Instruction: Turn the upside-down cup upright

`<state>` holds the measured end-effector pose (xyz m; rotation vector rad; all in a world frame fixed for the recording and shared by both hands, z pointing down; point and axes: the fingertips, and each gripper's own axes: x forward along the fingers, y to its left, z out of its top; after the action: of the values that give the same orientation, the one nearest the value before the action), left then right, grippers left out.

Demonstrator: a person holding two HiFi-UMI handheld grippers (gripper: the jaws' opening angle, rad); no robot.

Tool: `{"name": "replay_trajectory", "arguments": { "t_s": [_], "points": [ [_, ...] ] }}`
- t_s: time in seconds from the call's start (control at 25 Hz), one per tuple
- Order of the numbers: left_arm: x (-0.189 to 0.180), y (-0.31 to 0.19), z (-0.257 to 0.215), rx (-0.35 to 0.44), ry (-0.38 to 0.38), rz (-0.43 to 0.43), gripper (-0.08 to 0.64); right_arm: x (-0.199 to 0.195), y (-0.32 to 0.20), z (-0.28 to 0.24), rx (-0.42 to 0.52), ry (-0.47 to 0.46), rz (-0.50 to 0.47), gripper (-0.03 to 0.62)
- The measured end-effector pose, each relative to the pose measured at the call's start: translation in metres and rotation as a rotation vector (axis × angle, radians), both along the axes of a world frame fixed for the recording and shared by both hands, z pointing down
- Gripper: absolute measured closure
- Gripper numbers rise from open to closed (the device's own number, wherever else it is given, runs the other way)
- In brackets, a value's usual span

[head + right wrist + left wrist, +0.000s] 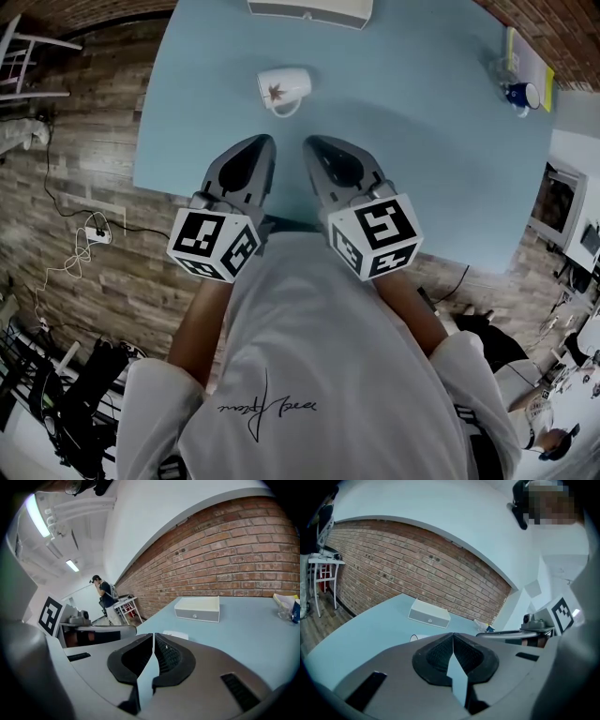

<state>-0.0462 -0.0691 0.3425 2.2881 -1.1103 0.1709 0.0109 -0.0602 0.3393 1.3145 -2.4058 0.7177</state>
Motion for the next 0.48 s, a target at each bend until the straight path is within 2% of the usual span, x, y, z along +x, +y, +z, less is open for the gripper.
{"name": "replay_trajectory", "arguments": {
  "t_s": [0.2, 0.48],
  "points": [
    [0.002, -0.013, 0.014, -0.031, 0.012, 0.026, 0.551, -0.002, -0.013, 0.009, -0.028, 0.002, 0.002, 0.571],
    [0.001, -0.029, 0.033, -0.077, 0.000, 0.020, 0.551, 0.002, -0.031, 0.019, -0.067, -0.006, 0.026, 0.571]
  ]
}}
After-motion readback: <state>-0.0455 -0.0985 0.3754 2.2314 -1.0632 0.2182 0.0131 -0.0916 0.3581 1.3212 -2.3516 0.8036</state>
